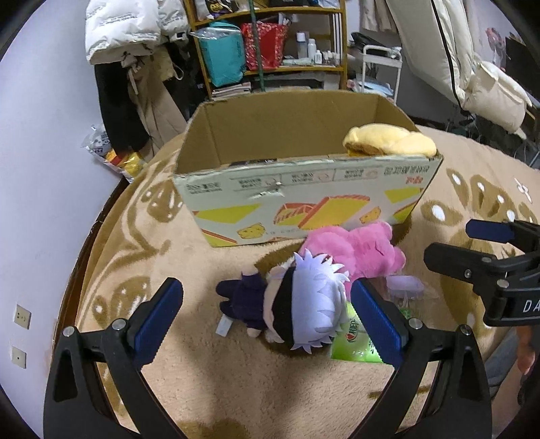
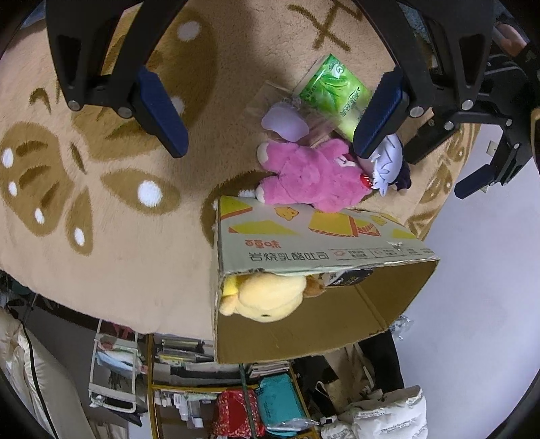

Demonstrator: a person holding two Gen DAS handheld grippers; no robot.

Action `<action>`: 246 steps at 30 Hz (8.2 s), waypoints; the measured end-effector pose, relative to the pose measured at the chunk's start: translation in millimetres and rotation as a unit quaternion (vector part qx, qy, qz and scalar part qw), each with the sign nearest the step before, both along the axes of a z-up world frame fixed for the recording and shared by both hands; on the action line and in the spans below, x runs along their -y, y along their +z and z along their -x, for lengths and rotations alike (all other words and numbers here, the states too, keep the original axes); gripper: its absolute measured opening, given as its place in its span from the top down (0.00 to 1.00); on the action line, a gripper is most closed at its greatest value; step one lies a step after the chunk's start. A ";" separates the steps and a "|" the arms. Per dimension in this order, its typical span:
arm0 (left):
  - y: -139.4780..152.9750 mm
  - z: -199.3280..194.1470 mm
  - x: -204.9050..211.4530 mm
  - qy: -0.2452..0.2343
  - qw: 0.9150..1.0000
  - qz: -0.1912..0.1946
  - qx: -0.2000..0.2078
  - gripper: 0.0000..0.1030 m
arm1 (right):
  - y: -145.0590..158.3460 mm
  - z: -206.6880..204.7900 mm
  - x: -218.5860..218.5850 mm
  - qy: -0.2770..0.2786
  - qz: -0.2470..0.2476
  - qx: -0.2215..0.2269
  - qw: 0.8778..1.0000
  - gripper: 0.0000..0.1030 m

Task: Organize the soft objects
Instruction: 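Lower both open tools toward the white-haired doll and the clear bag, then grasp the white-haired doll with the left tool while the right grasps the clear lavender bag, then lift the doll and the bag up over the cardboard box, then open both tools to drop the doll and the bag into the box, then withdraw both tools toward the pink plush and the green tea packet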

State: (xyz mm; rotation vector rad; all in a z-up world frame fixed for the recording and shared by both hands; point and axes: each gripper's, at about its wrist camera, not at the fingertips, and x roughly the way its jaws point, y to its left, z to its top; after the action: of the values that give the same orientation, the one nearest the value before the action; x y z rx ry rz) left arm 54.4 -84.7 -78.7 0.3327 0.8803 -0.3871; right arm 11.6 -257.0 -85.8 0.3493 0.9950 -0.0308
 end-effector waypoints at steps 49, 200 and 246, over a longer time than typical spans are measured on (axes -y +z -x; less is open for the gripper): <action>-52.6 -21.2 9.8 -0.023 0.996 -0.026 -0.083 0.18 | -71.6 -34.1 -17.8 0.001 -0.063 -0.115 0.991 0.14; 44.4 -60.0 -11.8 0.038 0.984 0.150 0.085 0.21 | 63.2 -47.8 7.8 0.043 -0.014 0.184 0.982 0.88; 41.2 41.3 -21.2 -0.010 0.998 0.034 0.051 0.04 | 69.6 46.7 7.0 0.020 0.035 0.095 0.995 0.00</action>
State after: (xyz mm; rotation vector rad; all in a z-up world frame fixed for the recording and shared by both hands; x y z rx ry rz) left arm 13.1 -63.5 -37.6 0.2949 0.7630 -0.4140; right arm -35.1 -264.0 -16.2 0.2628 0.8109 0.0045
